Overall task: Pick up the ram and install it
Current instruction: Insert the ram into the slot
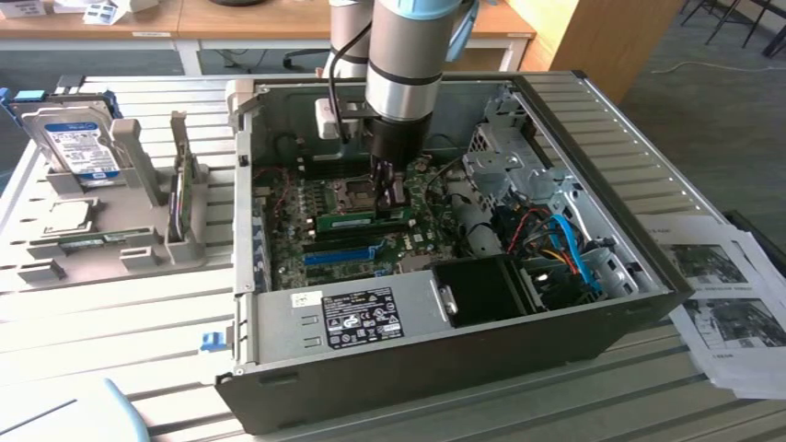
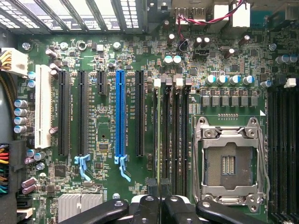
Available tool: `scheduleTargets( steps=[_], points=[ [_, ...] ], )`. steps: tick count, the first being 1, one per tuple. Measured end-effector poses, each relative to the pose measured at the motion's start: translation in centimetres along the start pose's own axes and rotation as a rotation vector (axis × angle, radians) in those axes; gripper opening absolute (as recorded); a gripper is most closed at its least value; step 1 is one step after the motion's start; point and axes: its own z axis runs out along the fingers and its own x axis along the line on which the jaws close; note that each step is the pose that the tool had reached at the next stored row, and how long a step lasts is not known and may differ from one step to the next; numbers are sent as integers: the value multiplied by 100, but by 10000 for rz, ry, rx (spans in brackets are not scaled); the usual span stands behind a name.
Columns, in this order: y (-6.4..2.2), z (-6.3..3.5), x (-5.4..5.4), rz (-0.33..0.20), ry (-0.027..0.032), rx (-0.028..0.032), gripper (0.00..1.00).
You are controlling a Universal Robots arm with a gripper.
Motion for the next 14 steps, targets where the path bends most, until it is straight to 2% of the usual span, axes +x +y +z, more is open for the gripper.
scheduleTargets(
  steps=[14],
  points=[
    [17,1,0,0,-7,1,11]
  ],
)
